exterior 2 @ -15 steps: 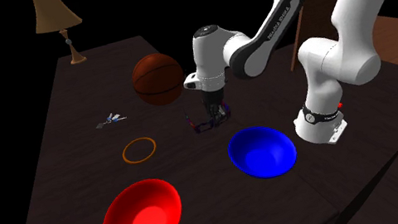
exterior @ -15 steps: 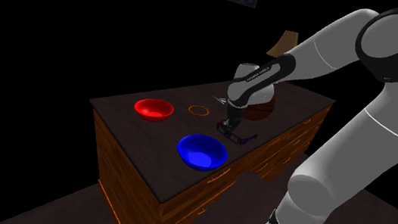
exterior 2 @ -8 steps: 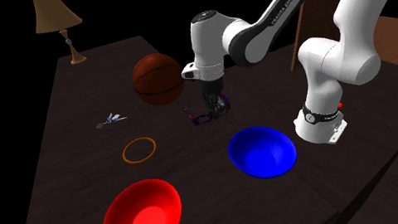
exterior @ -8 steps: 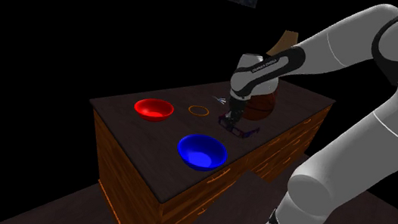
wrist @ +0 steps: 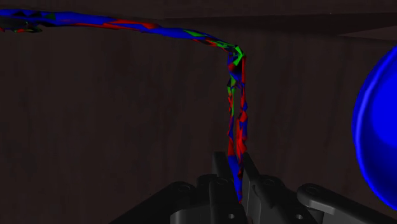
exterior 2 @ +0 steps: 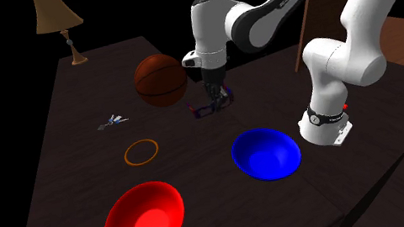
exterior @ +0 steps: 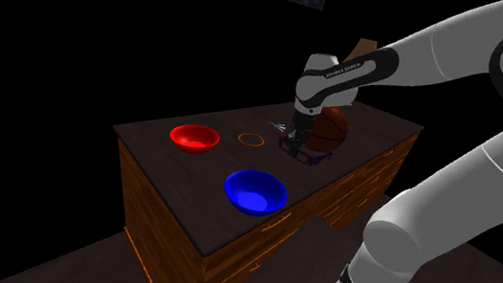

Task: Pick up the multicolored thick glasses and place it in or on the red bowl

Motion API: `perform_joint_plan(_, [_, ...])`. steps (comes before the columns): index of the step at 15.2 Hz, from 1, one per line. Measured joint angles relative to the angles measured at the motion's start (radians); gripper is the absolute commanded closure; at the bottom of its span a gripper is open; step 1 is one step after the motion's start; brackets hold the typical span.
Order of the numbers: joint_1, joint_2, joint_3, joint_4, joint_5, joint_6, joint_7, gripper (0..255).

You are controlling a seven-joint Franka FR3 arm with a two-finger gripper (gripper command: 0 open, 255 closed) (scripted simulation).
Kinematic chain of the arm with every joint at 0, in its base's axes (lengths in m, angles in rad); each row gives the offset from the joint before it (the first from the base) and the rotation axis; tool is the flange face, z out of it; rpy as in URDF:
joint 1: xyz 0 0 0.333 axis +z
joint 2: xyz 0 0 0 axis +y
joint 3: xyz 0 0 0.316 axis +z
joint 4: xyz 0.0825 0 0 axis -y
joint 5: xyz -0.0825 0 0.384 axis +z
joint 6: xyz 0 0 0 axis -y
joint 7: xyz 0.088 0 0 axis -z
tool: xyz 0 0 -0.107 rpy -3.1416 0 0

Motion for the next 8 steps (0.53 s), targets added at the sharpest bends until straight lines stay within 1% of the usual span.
perform_joint_plan(6, [0.001, -0.035, 0.01, 0.052, 0.001, -0.086, 0.003, 255])
perform_joint_plan(8, [0.015, -0.011, 0.024, 0.084, 0.014, -0.097, 0.021, 255])
